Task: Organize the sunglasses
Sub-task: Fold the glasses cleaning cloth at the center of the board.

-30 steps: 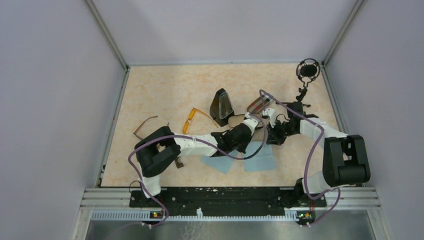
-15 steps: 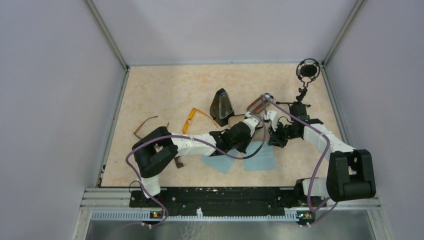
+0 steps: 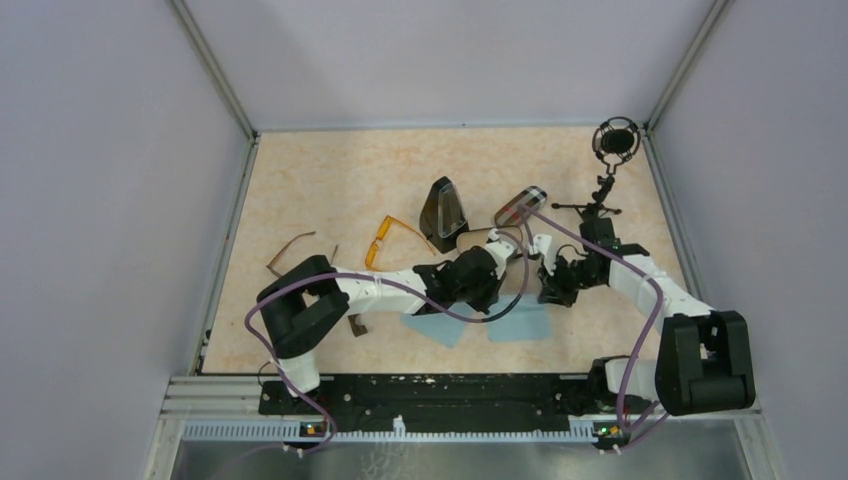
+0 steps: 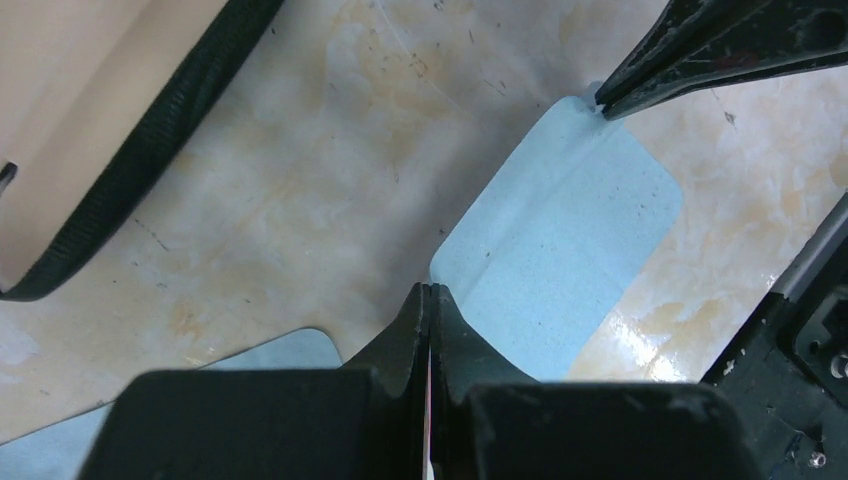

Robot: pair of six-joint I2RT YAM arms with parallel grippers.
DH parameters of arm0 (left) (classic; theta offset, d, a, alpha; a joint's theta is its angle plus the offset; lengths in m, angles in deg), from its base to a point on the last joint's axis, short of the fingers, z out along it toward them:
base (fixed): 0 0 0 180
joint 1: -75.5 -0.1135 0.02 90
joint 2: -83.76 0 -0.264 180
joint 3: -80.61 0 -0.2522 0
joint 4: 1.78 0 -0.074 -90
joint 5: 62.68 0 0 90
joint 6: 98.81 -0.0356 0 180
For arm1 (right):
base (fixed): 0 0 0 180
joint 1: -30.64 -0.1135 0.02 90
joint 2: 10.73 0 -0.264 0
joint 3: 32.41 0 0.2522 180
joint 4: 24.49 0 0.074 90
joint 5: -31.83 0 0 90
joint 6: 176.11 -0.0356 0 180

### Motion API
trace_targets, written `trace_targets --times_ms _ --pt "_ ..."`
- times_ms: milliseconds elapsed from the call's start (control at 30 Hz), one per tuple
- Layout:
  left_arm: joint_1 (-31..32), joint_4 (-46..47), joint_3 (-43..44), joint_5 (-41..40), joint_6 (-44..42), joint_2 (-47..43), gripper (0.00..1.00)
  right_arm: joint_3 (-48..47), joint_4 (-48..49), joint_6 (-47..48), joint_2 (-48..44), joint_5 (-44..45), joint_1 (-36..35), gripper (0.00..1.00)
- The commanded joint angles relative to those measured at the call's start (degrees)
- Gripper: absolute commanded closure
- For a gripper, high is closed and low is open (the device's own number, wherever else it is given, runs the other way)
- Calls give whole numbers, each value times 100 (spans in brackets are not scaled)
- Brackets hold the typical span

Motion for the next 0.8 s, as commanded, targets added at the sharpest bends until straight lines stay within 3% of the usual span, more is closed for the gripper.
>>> trace_targets --times_ms 0,767 --pt "-7 233 -122 377 122 -282 100 75 -249 425 -209 -208 40 100" --pt "9 367 -286 1044 274 -152 100 148 -822 1378 -86 -164 -33 100"
